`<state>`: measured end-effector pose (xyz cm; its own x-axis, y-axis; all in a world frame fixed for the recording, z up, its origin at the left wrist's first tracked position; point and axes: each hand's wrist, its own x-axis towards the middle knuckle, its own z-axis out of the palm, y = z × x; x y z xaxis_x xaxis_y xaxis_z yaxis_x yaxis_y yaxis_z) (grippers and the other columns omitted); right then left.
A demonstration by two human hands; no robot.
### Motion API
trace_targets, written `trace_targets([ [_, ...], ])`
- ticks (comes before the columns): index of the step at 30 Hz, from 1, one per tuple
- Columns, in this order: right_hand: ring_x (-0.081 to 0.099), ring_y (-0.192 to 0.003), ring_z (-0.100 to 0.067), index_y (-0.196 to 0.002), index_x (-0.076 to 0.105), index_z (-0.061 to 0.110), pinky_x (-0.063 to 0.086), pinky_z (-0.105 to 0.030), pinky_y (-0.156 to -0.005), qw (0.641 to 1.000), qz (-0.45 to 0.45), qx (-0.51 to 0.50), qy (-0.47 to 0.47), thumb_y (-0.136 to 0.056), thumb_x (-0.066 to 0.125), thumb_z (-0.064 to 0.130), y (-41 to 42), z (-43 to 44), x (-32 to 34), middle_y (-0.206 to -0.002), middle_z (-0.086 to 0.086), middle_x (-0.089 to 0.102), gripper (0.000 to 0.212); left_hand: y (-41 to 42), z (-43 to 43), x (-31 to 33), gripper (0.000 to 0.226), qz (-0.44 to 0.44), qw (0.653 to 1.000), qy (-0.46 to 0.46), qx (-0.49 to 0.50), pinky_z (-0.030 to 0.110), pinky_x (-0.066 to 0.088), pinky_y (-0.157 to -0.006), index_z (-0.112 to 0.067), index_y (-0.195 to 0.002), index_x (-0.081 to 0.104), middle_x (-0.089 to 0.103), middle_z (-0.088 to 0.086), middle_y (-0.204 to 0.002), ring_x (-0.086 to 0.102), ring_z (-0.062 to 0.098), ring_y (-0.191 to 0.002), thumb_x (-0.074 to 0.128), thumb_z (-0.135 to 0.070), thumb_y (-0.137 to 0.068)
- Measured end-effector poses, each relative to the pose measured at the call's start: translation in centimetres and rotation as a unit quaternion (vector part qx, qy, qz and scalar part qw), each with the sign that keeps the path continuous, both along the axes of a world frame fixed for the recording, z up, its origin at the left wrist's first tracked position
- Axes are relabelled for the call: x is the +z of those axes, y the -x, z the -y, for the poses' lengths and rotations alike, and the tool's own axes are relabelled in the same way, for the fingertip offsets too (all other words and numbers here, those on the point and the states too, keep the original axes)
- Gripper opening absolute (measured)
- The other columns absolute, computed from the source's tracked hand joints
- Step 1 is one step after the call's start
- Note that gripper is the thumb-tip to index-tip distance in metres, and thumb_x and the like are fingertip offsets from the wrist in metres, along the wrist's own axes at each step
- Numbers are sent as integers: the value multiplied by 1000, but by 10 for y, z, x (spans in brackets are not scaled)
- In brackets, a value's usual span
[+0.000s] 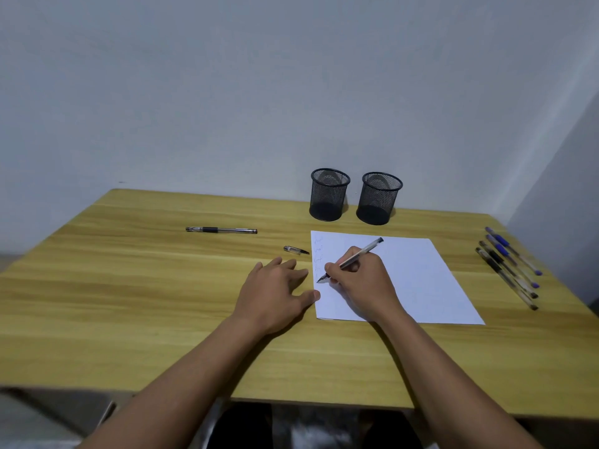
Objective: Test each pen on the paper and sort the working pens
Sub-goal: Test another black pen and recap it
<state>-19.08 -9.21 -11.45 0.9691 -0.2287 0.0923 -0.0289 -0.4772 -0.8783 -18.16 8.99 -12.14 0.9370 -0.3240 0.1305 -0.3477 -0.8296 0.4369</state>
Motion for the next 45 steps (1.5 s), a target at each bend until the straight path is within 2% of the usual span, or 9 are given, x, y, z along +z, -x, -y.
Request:
trace_targets([
  [11,73,-75,-16,-79,67,14,62,-51,-73,1000,8,-24,-17,-86,74,28,-2,5,-5,-70,2,73,18,-1,-1,-1,63,-11,1000,5,2,41,18,-119,-33,-139,55,39,-5,-156,25,16,-148,58,-64,-84],
  [15,73,-73,-15,-80,66,14,63,-44,-72,999,13,-40,2,-88,73,27,-4,6,-6,-71,2,73,17,-1,0,0,63,-15,1000,7,4,41,18,-119,-32,-138,56,40,-5,-155,25,16,-149,59,-64,-84],
  [19,70,-62,-18,-82,66,11,58,-33,-57,998,20,-54,-3,-92,69,28,-3,5,-5,-68,-2,72,20,-1,0,1,63,-20,1000,10,6,41,18,-120,-32,-138,55,39,-5,-156,24,15,-149,59,-63,-84],
  [24,74,-76,-18,-79,68,13,63,-50,-73,1000,-5,-23,-16,-85,74,23,-4,9,-5,-71,-1,72,14,-1,0,3,65,-27,1000,2,6,42,17,-120,-31,-140,54,38,-6,-156,23,15,-149,59,-64,-84],
  [28,73,-76,-23,-76,67,10,62,-54,-74,999,-6,-24,-44,-84,73,19,-3,8,-3,-68,-2,71,13,1,0,8,63,-35,999,-6,3,40,20,-119,-32,-139,55,37,-7,-157,23,15,-149,61,-62,-83],
  [32,72,-77,-32,-77,68,6,60,-52,-71,994,0,-36,-99,-85,70,17,-4,6,0,-66,-6,71,14,1,-1,12,64,-39,999,-13,5,38,27,-117,-34,-140,54,37,-10,-156,23,14,-149,62,-61,-83],
  [39,65,-65,-24,-77,67,6,50,-41,-63,989,-1,-20,-147,-82,71,24,-6,2,-1,-65,-8,71,19,-1,-1,18,61,-48,998,-28,3,38,36,-111,-35,-137,56,40,-13,-154,28,14,-147,64,-59,-81],
  [42,65,-67,-24,-74,68,11,48,-43,-64,987,1,-14,-161,-81,72,28,-6,1,0,-68,-8,73,19,-5,-3,25,47,-62,998,-7,22,33,48,-97,-35,-120,70,60,-14,-137,54,15,-127,64,-57,-78],
  [45,61,-62,-17,-75,68,9,45,-39,-64,982,13,-7,-188,-84,74,24,-7,1,5,-69,-11,72,19,-21,-1,33,22,-11,993,86,84,31,56,-75,-32,-88,75,75,-10,-89,68,15,-85,58,-41,-79],
])
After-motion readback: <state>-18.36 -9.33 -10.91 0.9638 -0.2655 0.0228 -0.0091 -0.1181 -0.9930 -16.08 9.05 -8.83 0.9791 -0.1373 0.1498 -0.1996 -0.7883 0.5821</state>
